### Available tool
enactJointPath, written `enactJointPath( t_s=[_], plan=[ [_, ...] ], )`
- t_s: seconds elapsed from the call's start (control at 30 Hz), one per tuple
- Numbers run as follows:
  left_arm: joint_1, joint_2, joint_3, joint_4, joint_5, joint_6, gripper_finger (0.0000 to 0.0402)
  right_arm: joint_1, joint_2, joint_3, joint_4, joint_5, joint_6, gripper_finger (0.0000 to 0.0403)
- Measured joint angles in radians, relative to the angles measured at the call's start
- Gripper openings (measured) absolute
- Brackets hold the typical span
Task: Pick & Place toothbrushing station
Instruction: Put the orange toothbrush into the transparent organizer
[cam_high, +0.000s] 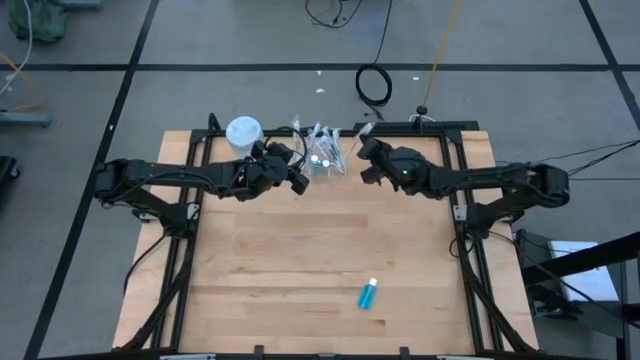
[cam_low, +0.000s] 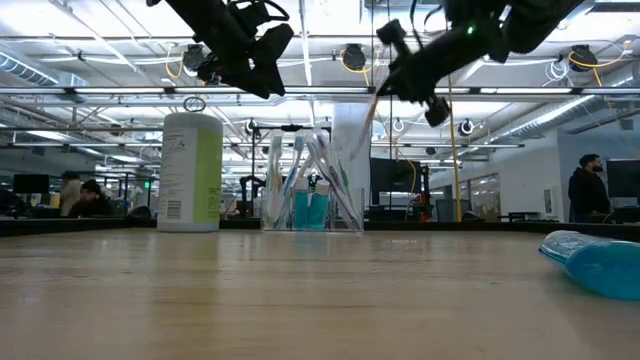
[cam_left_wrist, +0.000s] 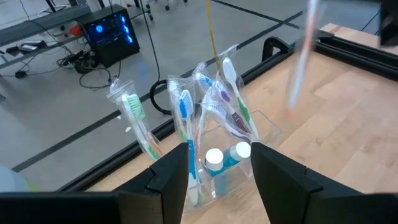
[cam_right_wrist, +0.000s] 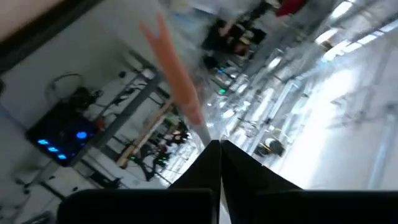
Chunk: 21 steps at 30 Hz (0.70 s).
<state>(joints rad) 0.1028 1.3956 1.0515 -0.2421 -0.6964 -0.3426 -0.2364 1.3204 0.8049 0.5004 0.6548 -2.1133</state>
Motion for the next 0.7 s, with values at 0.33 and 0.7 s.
enactJointPath(
  t_s=[0.33,0.7],
  plan=[
    [0.0,0.0,0.0,-0.001,0.0,-0.002,0.0179,-0.067,0.194,-0.004,0.005,-0.029,0.054,0.0],
    [0.0,0.0,0.0,-0.001,0.0,-0.002,0.0179,-0.05,0.286,-0.002,0.059,-0.031,0.059,0.0]
  ],
)
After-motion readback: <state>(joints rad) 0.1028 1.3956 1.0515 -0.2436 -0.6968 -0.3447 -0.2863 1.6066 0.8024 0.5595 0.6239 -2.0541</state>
